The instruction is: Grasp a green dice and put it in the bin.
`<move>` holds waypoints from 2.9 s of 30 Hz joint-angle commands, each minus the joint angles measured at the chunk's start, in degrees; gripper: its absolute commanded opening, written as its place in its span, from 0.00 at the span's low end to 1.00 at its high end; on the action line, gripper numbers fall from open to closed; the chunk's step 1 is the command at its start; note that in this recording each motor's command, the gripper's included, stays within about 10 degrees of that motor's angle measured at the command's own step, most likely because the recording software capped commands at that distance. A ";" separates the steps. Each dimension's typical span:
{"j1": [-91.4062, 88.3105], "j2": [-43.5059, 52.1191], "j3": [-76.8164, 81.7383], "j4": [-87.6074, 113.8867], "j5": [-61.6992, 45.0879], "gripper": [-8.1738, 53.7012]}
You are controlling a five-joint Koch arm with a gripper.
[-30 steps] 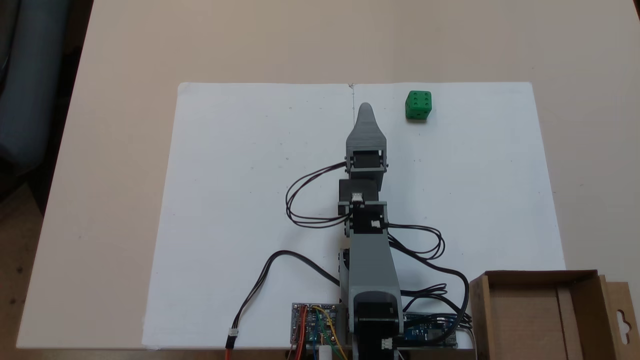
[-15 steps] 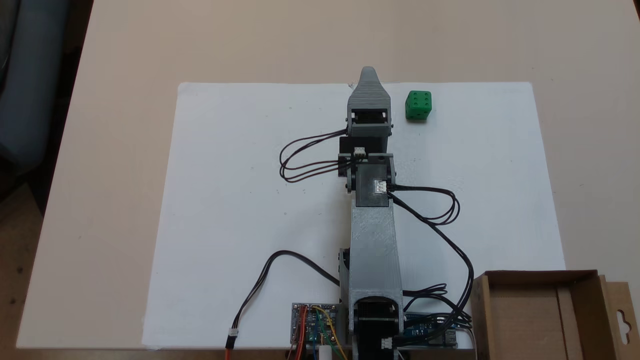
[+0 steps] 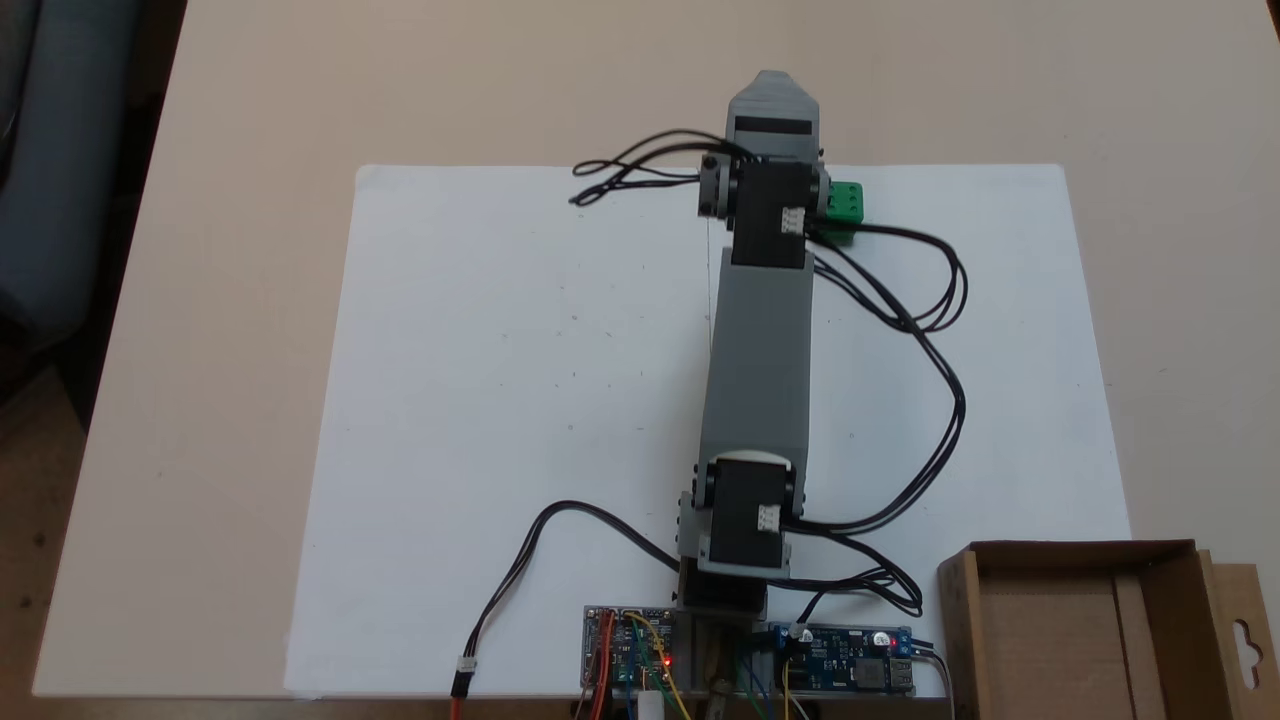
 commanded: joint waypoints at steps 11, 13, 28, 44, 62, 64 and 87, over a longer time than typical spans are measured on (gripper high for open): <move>2.55 -11.34 -28.39 35.49 -3.87 0.88; 2.72 -12.39 -28.74 38.39 -5.54 0.90; 8.61 -17.67 -35.16 42.43 -16.52 0.94; 15.29 -28.13 -48.78 42.70 -25.66 0.94; 15.73 -39.38 -50.63 42.70 -26.19 0.94; 16.00 -41.57 -51.15 42.70 -26.19 0.94; 15.29 -50.45 -55.11 42.70 -15.29 0.94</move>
